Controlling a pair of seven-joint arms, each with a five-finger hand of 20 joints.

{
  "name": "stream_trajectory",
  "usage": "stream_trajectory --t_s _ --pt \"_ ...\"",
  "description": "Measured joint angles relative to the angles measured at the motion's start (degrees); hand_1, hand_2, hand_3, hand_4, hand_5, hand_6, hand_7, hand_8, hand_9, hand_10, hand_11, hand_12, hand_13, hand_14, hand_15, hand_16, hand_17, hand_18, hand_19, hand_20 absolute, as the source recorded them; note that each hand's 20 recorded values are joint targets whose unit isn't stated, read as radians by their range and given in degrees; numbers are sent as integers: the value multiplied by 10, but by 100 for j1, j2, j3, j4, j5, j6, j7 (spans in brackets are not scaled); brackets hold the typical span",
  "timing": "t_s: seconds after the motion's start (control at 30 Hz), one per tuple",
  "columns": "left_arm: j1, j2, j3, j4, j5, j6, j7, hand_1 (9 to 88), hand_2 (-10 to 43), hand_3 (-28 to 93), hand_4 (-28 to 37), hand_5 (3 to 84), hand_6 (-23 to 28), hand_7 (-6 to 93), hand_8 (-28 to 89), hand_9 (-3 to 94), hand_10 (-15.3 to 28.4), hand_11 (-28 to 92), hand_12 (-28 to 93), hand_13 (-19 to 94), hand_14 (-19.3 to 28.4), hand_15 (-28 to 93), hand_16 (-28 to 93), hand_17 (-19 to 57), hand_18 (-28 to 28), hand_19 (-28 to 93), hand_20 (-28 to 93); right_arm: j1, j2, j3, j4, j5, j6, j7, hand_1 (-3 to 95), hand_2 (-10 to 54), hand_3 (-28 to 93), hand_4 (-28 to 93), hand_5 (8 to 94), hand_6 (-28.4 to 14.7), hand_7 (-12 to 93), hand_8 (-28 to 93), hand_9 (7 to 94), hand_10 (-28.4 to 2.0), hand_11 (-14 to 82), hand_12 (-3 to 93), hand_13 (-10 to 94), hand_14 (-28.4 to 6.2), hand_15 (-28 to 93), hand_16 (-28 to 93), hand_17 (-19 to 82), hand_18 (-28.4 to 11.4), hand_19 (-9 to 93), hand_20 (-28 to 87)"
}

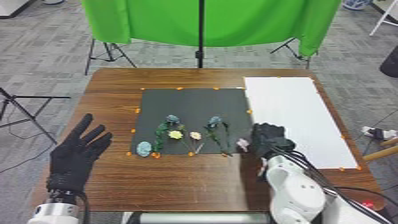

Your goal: Arrange flowers

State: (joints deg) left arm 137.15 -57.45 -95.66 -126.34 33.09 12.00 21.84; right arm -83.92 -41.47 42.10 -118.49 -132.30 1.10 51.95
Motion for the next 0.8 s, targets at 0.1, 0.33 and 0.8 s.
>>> stream_trajectory --t_s 0.1,0.33,0.8 --pt "-1 -4 0 0 0 0 -1 223 57 795 -278 312 54 115 -105 296 184 183 96 212 270 417 -81 -89 284 579 42 108 -79 -66 24 2 0 -32 472 -95 679 -283 820 -18 196 23 785 -121 422 226 662 -119 765 164 252 -249 857 470" --pt "6 32 25 2 -32 11 50 224 59 794 -277 315 56 114 -104 296 184 183 95 212 271 417 -81 -89 284 580 41 70 -135 9 -29 -21 40 -31 403 -95 723 -283 817 -14 185 0 780 -128 439 201 661 -124 767 169 249 -256 862 476" --pt "41 108 53 79 -109 18 209 183 61 765 -282 316 49 111 -105 297 180 181 95 211 271 416 -81 -89 284 579 41 -1389 -85 2744 -870 2541 1429 -1336 248 -38 755 -283 617 -17 148 -126 600 -165 235 143 468 -173 596 88 114 -226 674 421"
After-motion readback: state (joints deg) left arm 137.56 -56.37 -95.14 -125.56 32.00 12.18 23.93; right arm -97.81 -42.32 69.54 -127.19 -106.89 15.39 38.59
